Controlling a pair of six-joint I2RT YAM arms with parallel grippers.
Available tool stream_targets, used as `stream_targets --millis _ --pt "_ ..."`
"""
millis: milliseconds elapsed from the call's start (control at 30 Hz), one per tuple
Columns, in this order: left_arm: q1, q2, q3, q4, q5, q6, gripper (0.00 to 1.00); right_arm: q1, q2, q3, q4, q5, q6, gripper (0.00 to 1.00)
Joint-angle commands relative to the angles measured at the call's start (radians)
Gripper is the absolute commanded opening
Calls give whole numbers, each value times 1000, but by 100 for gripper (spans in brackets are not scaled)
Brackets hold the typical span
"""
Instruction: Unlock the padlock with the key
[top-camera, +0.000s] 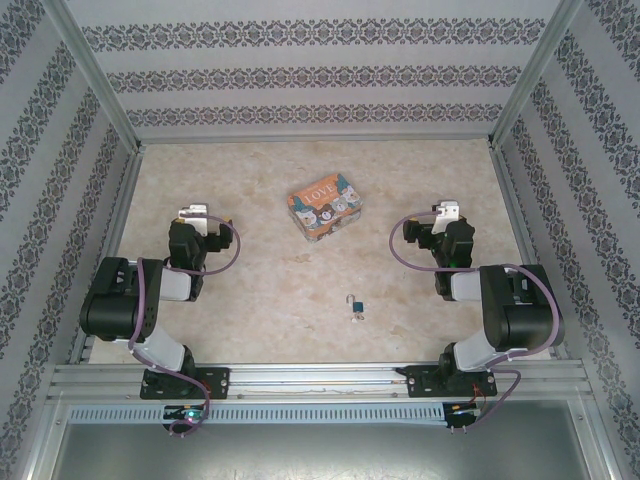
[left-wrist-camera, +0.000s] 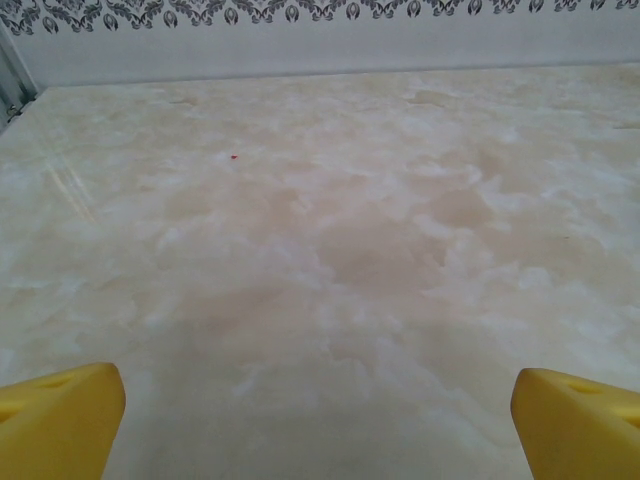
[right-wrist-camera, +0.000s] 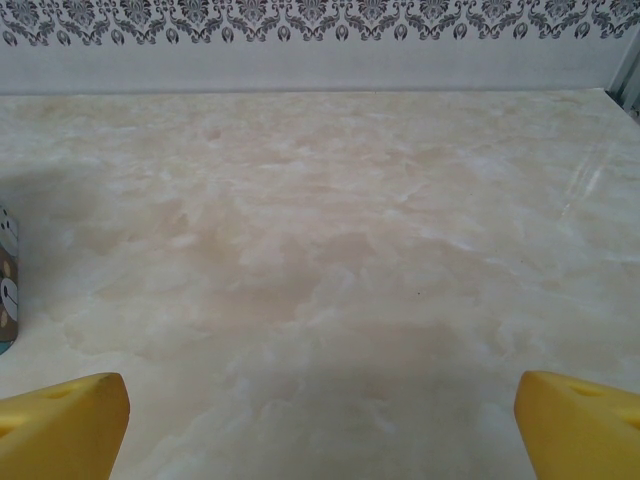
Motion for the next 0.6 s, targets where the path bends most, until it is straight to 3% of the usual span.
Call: stream_targets --millis 0,567 --pt "4 -10 -4 -17 18 -17 99 2 1 11 15 9 5 98" --pt "4 -10 -3 -17 18 -18 99 7 3 14 12 22 6 98"
